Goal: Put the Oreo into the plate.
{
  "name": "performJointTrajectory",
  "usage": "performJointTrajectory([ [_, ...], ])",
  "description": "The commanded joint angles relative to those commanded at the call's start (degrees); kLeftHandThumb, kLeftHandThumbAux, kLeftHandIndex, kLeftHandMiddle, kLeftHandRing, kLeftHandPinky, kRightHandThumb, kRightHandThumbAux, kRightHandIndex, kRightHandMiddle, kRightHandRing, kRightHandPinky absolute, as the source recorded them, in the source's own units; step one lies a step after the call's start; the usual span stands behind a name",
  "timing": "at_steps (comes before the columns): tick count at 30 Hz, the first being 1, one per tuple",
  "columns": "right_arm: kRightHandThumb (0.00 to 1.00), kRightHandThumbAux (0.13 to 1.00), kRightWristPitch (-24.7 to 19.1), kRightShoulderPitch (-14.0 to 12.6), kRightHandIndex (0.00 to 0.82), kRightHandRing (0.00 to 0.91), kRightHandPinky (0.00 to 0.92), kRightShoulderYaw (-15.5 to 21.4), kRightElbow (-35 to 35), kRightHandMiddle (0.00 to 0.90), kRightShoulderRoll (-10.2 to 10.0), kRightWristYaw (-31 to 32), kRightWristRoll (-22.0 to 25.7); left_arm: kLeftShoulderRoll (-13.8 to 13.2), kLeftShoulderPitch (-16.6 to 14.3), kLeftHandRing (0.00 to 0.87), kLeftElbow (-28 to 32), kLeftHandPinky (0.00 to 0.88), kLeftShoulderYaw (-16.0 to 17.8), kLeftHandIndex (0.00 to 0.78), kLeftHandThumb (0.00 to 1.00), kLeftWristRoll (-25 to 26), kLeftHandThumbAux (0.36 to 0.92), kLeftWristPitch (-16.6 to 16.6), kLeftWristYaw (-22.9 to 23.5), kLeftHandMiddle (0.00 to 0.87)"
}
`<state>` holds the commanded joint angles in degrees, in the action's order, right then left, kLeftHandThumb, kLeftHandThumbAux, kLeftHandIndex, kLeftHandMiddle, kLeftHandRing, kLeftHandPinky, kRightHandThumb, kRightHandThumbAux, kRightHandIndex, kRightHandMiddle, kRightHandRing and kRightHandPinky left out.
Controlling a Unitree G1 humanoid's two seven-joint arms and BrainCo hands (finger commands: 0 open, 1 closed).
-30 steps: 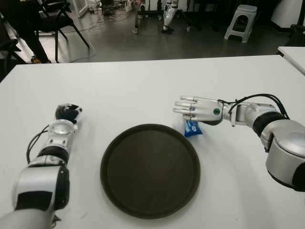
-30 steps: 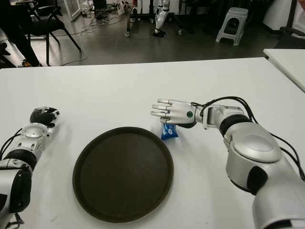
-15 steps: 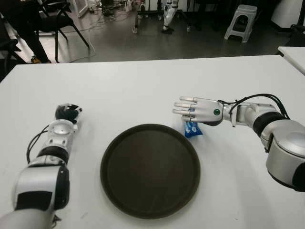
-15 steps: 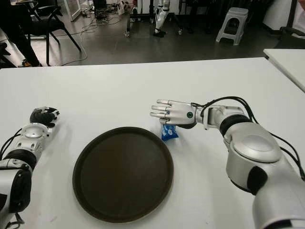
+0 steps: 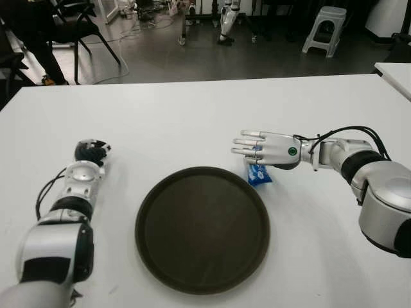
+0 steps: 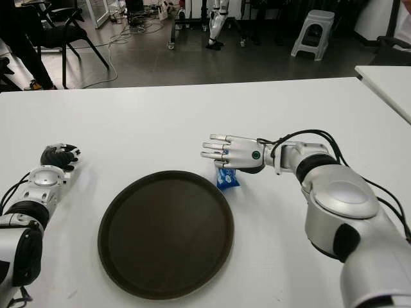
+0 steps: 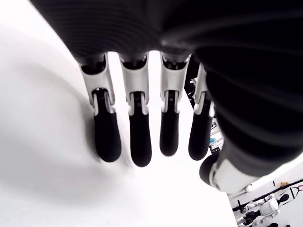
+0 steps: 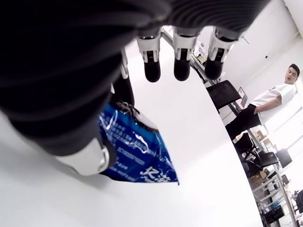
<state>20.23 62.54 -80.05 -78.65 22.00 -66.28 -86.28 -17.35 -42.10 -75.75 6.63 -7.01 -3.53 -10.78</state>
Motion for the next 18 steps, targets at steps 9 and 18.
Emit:
performJointTrajectory([
  [9, 0.711, 0.715, 0.0, 0.0, 0.421, 0.023, 0.034, 0.4, 0.0, 0.025, 0.1, 0.5, 0.4, 0.1, 0.0, 0.331, 0.0, 0.305, 0.3, 0.41, 0.69, 0.3, 0.719, 0.0, 0.0, 0.309],
  [18, 0.709, 0.719, 1.8, 1.4, 0.419, 0.015, 0.029, 1.7, 0.3, 0.017, 0.7, 0.4, 1.2, 0.1, -0.1, 0.301, -0.1, 0.282, 0.2, 0.408, 0.689, 0.0, 0.72, 0.3, -0.4, 0.279],
])
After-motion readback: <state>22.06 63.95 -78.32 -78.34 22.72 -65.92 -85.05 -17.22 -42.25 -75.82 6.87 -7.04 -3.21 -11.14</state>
